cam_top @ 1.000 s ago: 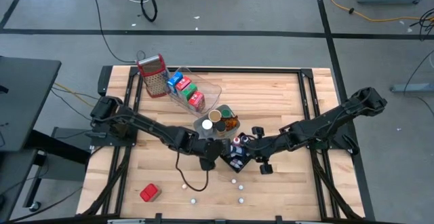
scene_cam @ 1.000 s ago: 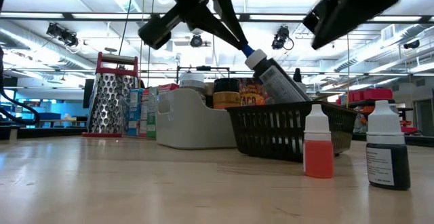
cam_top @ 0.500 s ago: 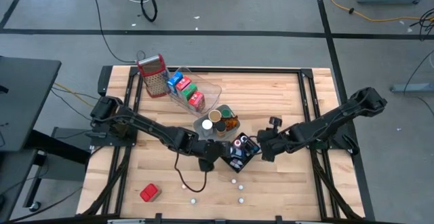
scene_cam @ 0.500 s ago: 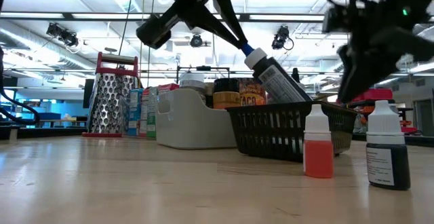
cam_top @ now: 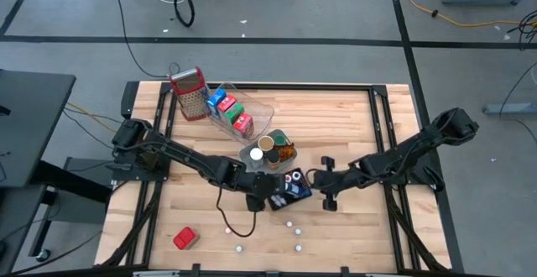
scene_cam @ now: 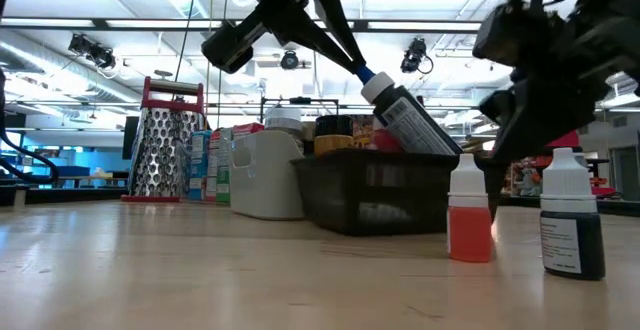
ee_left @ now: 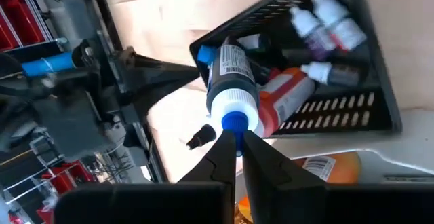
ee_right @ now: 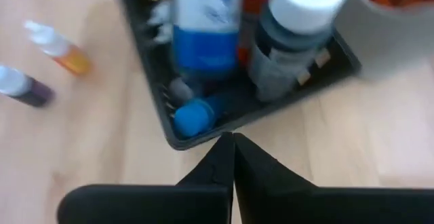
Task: Pick & Place Kitchen Items
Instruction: Adjust the food coloring bottles on the black bin
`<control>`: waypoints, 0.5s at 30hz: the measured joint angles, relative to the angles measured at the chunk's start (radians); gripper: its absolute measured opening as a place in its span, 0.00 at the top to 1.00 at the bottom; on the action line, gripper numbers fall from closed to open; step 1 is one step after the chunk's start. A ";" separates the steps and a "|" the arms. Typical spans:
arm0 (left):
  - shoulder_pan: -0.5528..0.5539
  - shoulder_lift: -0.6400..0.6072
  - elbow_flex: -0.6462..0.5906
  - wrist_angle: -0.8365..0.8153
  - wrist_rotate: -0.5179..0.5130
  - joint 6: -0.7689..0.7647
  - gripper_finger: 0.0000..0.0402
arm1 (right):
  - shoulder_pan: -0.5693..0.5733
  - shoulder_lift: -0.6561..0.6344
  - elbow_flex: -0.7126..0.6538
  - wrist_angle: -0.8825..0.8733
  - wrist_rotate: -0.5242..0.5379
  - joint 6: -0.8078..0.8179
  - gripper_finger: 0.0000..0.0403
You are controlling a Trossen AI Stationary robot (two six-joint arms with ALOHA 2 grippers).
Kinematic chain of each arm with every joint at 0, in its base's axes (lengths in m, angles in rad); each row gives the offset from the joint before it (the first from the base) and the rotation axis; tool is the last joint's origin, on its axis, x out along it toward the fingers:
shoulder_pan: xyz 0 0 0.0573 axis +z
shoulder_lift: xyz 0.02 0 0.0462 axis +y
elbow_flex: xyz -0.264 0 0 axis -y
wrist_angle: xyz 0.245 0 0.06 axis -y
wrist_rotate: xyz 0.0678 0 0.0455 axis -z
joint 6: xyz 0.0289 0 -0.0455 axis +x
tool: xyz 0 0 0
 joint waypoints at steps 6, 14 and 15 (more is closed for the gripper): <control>-0.010 0.000 0.000 -0.043 -0.003 -0.014 0.96 | 0.000 0.000 -0.025 0.086 -0.026 -0.014 0.98; -0.031 0.000 0.000 -0.046 -0.051 0.027 0.96 | 0.000 -0.004 0.014 0.077 -0.036 -0.014 0.98; -0.030 0.000 0.000 -0.048 -0.043 0.020 0.96 | 0.000 -0.005 0.028 0.082 -0.033 -0.014 0.98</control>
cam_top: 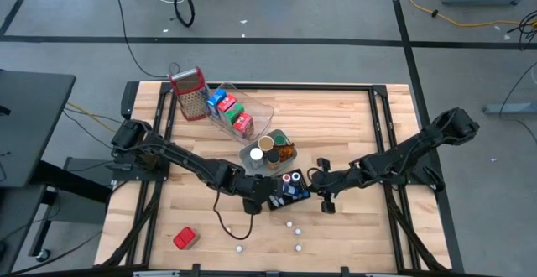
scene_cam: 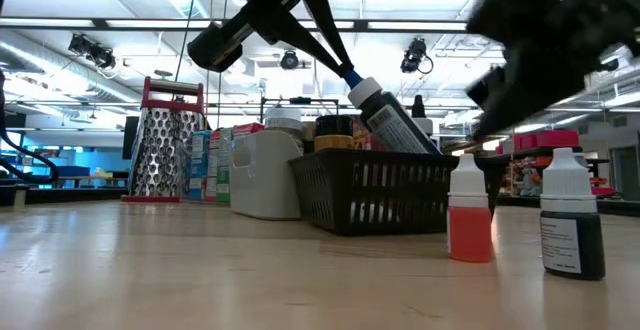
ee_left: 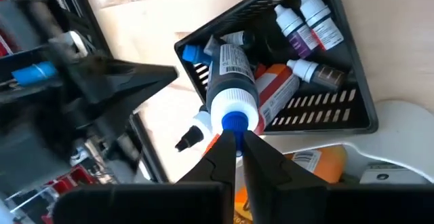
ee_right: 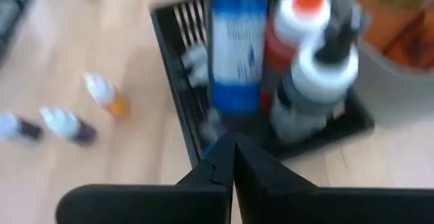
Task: Pick & Place Kitchen Items
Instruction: Adjust the food coloring bottles on the black bin
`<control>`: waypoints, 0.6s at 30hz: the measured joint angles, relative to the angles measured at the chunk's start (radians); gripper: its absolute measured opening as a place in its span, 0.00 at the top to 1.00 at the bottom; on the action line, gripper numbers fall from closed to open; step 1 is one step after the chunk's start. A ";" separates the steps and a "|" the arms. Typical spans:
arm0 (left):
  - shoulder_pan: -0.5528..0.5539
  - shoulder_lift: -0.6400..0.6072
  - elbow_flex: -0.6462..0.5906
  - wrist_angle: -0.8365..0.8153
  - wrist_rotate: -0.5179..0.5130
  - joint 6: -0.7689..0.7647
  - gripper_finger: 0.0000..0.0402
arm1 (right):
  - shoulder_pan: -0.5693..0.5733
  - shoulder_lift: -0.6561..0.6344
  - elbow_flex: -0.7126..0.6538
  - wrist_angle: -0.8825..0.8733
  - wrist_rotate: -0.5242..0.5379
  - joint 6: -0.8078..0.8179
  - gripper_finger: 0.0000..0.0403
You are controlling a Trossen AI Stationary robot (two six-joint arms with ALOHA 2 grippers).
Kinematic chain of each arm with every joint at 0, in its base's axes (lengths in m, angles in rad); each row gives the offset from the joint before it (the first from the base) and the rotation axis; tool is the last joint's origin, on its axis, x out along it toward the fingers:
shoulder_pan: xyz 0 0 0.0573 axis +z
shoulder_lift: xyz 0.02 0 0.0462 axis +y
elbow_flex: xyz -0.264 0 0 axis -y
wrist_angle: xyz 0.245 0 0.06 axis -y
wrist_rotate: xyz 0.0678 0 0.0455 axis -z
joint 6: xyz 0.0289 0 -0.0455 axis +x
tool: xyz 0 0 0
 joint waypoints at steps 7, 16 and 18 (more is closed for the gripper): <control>-0.012 0.000 0.000 0.000 0.002 -0.007 0.96 | 0.000 -0.004 0.056 0.003 -0.040 -0.036 0.98; -0.018 0.000 0.000 -0.001 0.001 -0.066 0.96 | -0.001 -0.004 0.058 0.125 0.091 -0.223 0.94; -0.018 0.000 0.000 -0.003 0.001 -0.065 0.96 | 0.000 -0.004 0.058 0.148 0.077 -0.248 0.94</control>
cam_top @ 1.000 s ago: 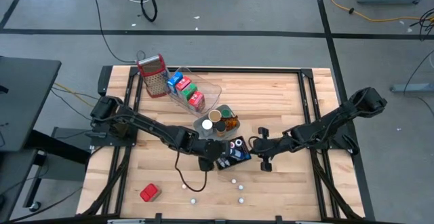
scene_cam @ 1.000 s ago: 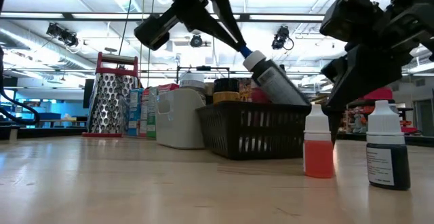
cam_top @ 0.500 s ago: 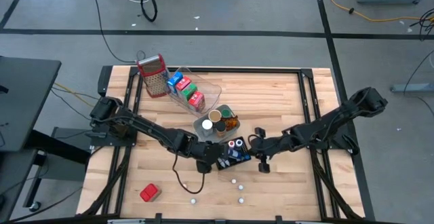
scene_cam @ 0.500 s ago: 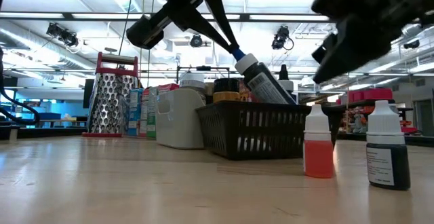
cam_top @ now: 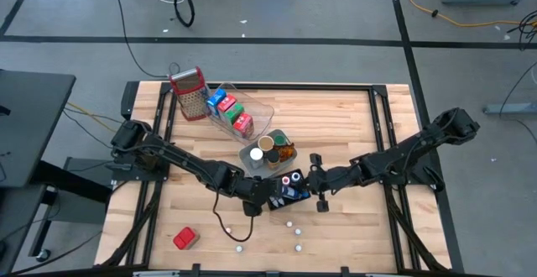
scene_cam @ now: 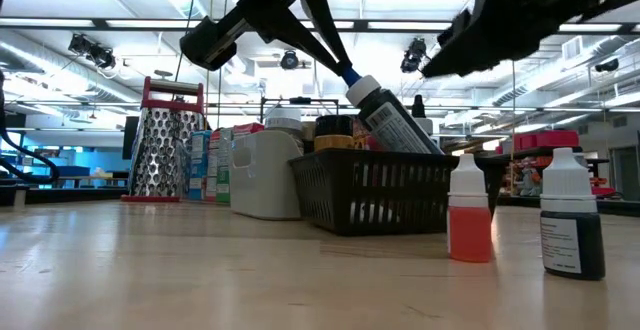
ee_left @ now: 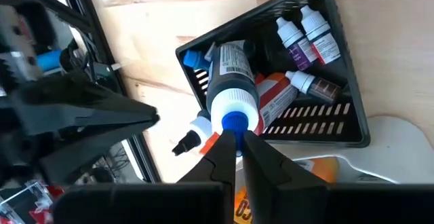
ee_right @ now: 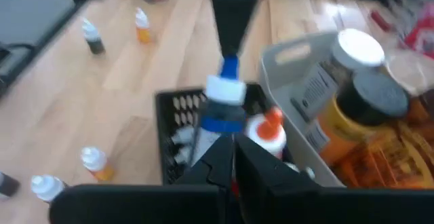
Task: Pick & Place Kitchen Items
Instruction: Adjust the food coloring bottles on the black bin
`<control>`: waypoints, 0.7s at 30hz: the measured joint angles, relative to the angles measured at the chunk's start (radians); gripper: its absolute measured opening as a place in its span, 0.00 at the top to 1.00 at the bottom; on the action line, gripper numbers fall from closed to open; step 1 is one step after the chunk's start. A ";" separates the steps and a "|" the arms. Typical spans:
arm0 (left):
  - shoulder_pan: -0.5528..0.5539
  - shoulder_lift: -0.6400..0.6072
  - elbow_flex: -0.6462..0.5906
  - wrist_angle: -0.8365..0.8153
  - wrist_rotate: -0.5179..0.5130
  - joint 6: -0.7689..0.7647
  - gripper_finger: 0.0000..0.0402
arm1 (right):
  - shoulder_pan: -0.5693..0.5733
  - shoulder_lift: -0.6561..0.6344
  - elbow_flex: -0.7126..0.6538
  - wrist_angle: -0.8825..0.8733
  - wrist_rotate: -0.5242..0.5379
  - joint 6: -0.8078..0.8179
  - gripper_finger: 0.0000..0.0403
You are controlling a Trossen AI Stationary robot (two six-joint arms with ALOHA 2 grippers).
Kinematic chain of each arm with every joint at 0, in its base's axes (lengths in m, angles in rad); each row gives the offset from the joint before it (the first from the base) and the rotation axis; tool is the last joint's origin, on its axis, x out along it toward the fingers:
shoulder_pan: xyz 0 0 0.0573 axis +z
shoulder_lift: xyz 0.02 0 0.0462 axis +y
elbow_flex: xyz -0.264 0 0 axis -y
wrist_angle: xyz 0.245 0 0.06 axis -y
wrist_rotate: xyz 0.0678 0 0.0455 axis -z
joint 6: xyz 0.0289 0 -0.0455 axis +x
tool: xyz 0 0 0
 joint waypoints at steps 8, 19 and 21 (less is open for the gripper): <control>0.000 0.000 0.000 -0.001 0.000 0.006 0.96 | -0.008 0.000 0.000 0.102 -0.052 0.012 0.90; -0.001 0.000 0.000 0.005 -0.008 0.017 0.96 | 0.005 0.116 0.002 0.176 -0.038 0.148 0.57; -0.001 0.000 0.000 0.007 -0.009 0.016 0.96 | 0.008 0.138 0.008 0.153 -0.018 0.154 0.55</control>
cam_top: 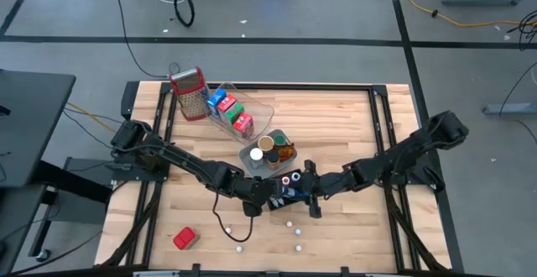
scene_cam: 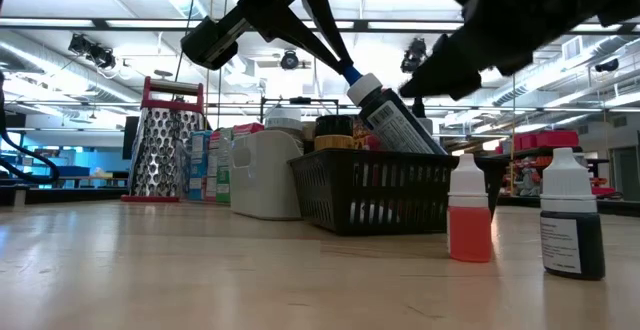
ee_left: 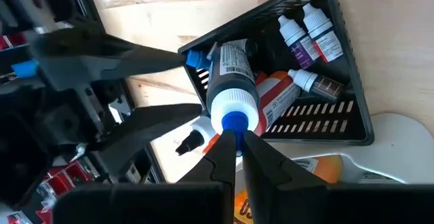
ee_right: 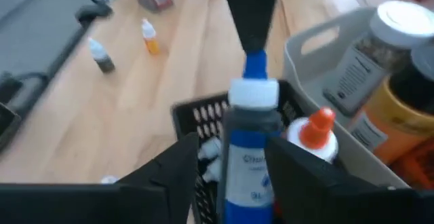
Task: Pick & Place Kitchen Items
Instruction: Adjust the food coloring bottles on the black bin
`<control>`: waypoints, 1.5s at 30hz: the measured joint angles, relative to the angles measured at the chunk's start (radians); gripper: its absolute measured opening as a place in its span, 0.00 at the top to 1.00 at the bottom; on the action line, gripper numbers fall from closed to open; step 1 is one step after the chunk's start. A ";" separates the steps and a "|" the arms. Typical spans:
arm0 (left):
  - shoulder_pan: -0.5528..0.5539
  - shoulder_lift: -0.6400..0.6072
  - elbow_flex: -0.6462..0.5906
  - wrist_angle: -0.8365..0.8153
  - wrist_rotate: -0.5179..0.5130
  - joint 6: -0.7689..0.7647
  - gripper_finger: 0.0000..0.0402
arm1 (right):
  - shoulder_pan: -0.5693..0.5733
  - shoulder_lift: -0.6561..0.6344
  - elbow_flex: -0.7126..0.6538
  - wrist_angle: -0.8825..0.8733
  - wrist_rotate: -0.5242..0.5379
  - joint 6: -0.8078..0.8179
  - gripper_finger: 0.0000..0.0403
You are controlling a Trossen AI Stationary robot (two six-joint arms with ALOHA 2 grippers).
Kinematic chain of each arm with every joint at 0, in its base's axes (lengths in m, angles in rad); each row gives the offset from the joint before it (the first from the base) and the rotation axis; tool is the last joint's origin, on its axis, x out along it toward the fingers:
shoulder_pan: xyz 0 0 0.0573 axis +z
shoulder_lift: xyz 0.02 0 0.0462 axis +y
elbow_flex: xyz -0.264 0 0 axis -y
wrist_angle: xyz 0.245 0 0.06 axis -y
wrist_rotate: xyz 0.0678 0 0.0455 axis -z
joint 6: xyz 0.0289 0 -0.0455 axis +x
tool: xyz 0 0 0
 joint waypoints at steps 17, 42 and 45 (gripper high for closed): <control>-0.002 0.000 0.000 0.034 0.001 0.034 0.96 | -0.013 0.069 0.145 -0.210 0.000 0.017 0.42; -0.005 0.000 0.000 0.069 0.013 0.014 0.93 | -0.015 0.130 0.145 -0.107 -0.027 -0.035 0.62; -0.005 0.001 0.000 0.090 0.013 -0.117 0.93 | -0.014 0.129 0.145 -0.109 -0.033 -0.035 0.58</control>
